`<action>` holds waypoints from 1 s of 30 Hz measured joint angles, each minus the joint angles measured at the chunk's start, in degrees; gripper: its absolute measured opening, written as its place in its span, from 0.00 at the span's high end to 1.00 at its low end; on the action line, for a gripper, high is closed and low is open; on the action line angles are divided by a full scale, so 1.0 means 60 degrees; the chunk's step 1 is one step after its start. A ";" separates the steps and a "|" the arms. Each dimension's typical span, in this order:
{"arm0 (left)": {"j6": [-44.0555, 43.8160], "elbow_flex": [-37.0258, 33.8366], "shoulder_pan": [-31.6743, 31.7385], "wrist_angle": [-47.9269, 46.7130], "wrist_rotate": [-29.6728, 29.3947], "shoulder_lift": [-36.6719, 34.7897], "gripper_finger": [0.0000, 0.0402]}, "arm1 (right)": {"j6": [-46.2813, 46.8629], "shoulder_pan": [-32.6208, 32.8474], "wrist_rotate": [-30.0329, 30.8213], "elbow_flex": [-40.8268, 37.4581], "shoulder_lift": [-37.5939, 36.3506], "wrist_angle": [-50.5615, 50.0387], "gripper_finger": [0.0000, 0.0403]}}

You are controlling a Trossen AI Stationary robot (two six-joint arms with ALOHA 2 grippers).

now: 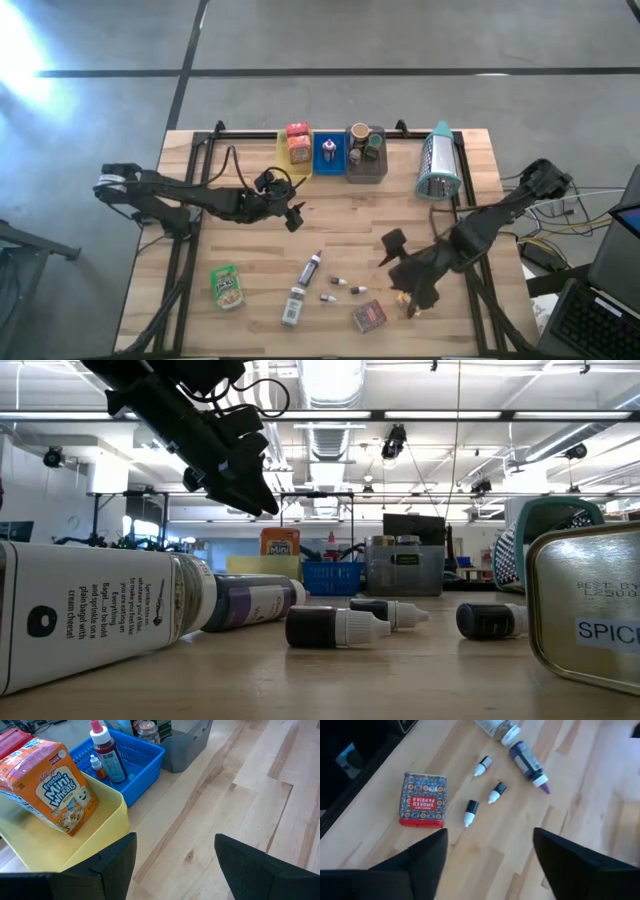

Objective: Pick & Place Kitchen Items
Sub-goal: Put the red seasoning can into the black bin

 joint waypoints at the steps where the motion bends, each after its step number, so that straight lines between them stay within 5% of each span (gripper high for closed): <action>1: 0.0000 0.0000 0.0000 0.0000 0.0002 0.0000 0.32 | 0.0053 0.0000 -0.0015 0.0141 0.0239 -0.0043 0.26; 11: 0.0000 0.0000 0.0000 -0.0004 0.0002 -0.0002 0.32 | 0.1938 0.0338 -0.0235 0.0939 0.2015 -0.0268 0.09; 21: 0.0000 0.0000 -0.0001 -0.0002 0.0001 -0.0002 0.32 | 0.2525 0.0788 -0.0293 0.1402 0.3240 0.0048 0.13; 26: 0.0000 0.0000 0.0000 0.0000 0.0000 -0.0001 0.32 | 0.1727 0.0963 -0.1633 0.1401 0.3269 0.0127 0.16; 30: 0.0000 0.0000 -0.0003 0.0003 0.0000 -0.0004 0.32 | 0.2066 0.1020 -0.1225 0.1383 0.3261 0.0178 0.18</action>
